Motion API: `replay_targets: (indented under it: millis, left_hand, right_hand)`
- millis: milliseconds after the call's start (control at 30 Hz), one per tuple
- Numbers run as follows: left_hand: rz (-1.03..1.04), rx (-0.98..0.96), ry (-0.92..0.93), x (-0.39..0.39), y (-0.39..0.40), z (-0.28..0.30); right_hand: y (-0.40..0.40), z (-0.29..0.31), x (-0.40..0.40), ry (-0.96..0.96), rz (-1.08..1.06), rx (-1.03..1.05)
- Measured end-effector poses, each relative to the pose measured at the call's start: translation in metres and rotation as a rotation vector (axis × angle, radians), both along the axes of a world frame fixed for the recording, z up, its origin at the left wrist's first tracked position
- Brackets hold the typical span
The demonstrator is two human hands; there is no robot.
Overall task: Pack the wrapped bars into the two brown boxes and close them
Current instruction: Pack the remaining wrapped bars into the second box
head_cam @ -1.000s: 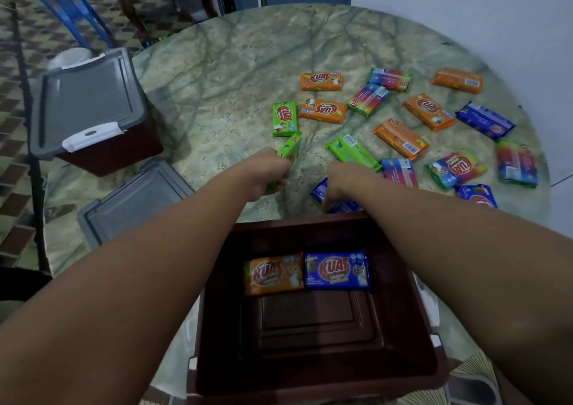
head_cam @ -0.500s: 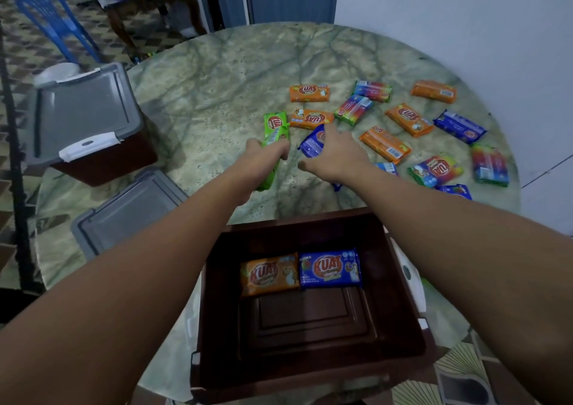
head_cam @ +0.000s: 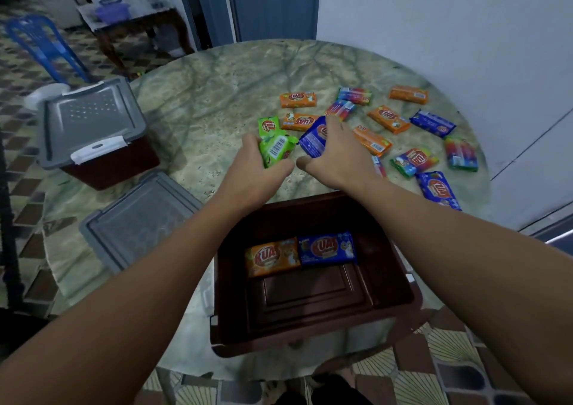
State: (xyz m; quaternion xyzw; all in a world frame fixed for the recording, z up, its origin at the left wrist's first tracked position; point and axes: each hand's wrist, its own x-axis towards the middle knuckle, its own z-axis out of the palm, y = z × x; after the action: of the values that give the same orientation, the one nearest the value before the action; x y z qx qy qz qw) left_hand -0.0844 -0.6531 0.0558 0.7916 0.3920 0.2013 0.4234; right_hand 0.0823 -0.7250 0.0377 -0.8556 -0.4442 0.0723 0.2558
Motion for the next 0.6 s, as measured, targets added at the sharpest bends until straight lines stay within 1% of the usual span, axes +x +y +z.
replay_targets:
  millis: [133,300,433,533,600]
  left_hand:
    - [-0.031,0.089,0.043,-0.014,-0.013,-0.005]
    - [-0.084,0.203,0.115,-0.033,-0.032,-0.016]
    - [-0.112,0.224,0.185,-0.047,-0.045,-0.031]
    - [-0.149,0.252,0.262,-0.056,-0.059,-0.043]
    - [-0.209,0.278,0.351,-0.062,-0.064,-0.05]
  right_hand:
    - [-0.019,0.001,-0.013,-0.06,0.006,0.045]
    - [-0.044,-0.007,-0.033,-0.028,-0.01,0.171]
    - [-0.065,-0.024,-0.045,-0.063,0.045,0.237]
    - [-0.083,-0.032,-0.046,-0.088,0.13,0.208]
    - [-0.093,-0.037,-0.046,-0.113,0.212,0.093]
